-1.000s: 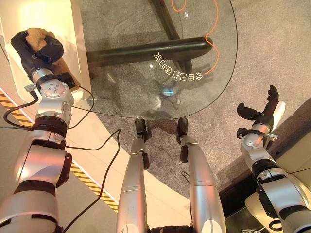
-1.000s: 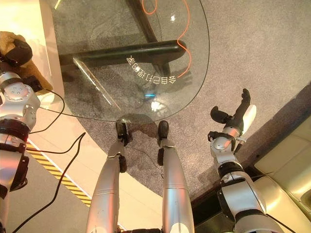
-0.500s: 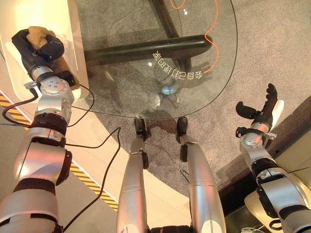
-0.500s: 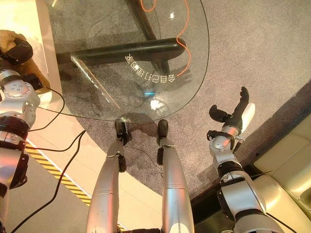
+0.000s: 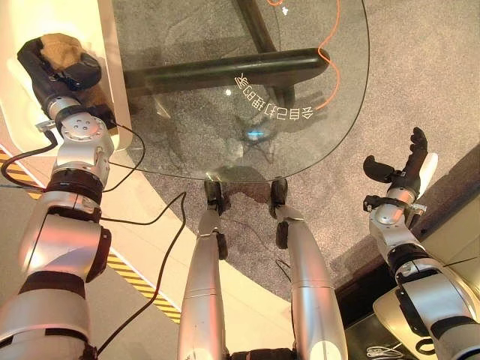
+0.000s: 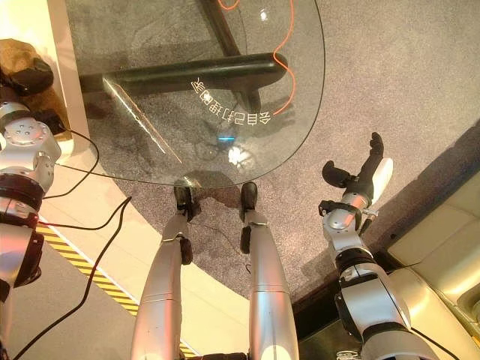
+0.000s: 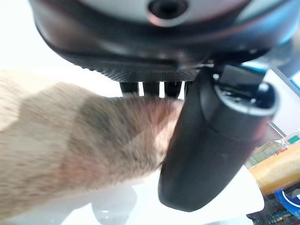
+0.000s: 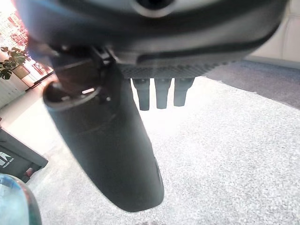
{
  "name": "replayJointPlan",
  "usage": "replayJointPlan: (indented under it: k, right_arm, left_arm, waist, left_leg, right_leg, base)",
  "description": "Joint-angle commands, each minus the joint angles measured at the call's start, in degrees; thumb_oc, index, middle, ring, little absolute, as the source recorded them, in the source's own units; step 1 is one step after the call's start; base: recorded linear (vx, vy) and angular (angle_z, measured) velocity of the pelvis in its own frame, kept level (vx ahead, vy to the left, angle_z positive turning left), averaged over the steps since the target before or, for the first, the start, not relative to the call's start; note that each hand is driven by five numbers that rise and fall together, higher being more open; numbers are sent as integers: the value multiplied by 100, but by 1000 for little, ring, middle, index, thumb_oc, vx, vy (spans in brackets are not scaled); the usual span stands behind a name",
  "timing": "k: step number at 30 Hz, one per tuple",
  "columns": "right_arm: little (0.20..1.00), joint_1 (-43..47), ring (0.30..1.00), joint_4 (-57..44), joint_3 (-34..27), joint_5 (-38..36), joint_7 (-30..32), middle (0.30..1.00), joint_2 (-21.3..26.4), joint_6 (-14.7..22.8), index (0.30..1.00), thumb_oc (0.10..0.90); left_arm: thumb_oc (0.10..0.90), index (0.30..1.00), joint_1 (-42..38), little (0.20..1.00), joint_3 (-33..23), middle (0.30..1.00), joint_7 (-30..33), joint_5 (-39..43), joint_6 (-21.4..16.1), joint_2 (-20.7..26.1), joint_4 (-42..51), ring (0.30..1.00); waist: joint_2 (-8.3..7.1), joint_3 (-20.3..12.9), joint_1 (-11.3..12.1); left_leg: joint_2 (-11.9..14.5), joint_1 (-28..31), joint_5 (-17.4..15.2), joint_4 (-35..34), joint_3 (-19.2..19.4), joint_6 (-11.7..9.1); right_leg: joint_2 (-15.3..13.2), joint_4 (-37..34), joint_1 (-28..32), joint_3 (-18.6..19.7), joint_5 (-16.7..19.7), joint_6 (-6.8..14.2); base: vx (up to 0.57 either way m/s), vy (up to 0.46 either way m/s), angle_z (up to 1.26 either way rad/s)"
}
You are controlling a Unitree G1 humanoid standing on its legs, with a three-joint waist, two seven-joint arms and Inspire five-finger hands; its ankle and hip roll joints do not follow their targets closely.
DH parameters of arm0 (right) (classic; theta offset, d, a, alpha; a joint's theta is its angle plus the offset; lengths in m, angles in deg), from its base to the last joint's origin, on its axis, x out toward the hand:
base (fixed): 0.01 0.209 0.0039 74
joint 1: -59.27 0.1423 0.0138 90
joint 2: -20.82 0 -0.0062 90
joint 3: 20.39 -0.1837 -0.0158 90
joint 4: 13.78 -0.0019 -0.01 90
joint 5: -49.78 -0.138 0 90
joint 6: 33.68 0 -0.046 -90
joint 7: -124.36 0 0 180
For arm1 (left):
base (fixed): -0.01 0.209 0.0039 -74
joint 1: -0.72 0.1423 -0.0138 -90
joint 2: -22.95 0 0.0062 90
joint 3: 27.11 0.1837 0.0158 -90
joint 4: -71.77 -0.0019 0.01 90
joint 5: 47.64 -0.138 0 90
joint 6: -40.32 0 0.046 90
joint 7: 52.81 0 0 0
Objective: Wipe the table with a cloth and put it in the basket.
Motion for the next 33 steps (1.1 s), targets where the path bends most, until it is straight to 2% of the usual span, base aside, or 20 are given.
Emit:
replayJointPlan:
  k: [1, 11, 18, 23, 26, 30, 33]
  right_arm:
    - [900, 29, 900, -50, -97, -208, 262, 900, 370, 357, 900, 800]
    - [900, 15, 900, -33, -79, -213, 261, 900, 356, 379, 900, 800]
    - [900, -260, 900, -29, -115, -253, 173, 900, 237, 280, 900, 800]
    - [900, -615, 900, 194, -170, -412, -419, 900, 70, 110, 900, 800]
    - [900, -866, 900, 315, -254, -521, -839, 900, -17, -37, 900, 800]
    - [900, -1415, 900, 416, -503, -652, -1296, 900, -78, -109, 900, 800]
    - [900, -1957, 900, 392, -736, -570, -1558, 900, -156, -219, 900, 800]
  left_arm:
    - [800, 900, -606, 900, -206, 900, 363, -227, -304, 755, -223, 900]
    - [800, 900, -567, 900, -246, 900, 412, -163, -426, 766, -224, 900]
    - [800, 900, -196, 900, -509, 900, 707, -34, -973, 774, 30, 900]
    - [800, 900, 283, 900, -883, 900, 686, 135, -1397, 795, 258, 900]
    - [800, 900, 664, 900, -1162, 900, 442, 217, -1795, 854, 505, 900]
    - [800, 900, 1550, 900, -1634, 900, 90, 390, -2088, 805, 1015, 900]
    - [800, 900, 2602, 900, -2201, 900, -516, 660, -2069, 611, 1346, 900]
  waist:
    - [27, -158, 56]
    - [35, -158, 59]
    - [28, -158, 82]
    - [26, -158, 131]
    - [16, -159, 186]
    - [21, -577, 318]
    - [16, -1030, 451]
  left_leg:
    - [-116, 168, -755, 542, 321, 131]
    - [-132, 193, -756, 540, 312, 139]
    - [-187, 524, -771, 519, 242, 162]
    - [-253, 1156, -744, 318, 212, 164]
    - [-289, 1676, -694, 79, 227, 128]
    - [-331, 2285, -571, -410, 185, 86]
    - [-365, 2911, -491, -919, 124, 73]
  right_leg:
    - [230, -589, 371, -28, 153, 256]
    - [230, -606, 390, -17, 163, 254]
    - [286, -622, 682, 45, 174, 281]
    - [282, -816, 1300, 31, 173, 327]
    - [244, -1009, 1845, -28, 176, 354]
    - [182, -1415, 2476, -97, 220, 387]
    - [120, -1870, 3148, -134, 244, 418]
  base:
    - [0, 0, 0]
    - [0, 0, 0]
    - [-2, -15, 0]
    - [2, -10, -1]
    - [16, -25, -4]
    - [89, -31, -5]
    - [119, -40, -3]
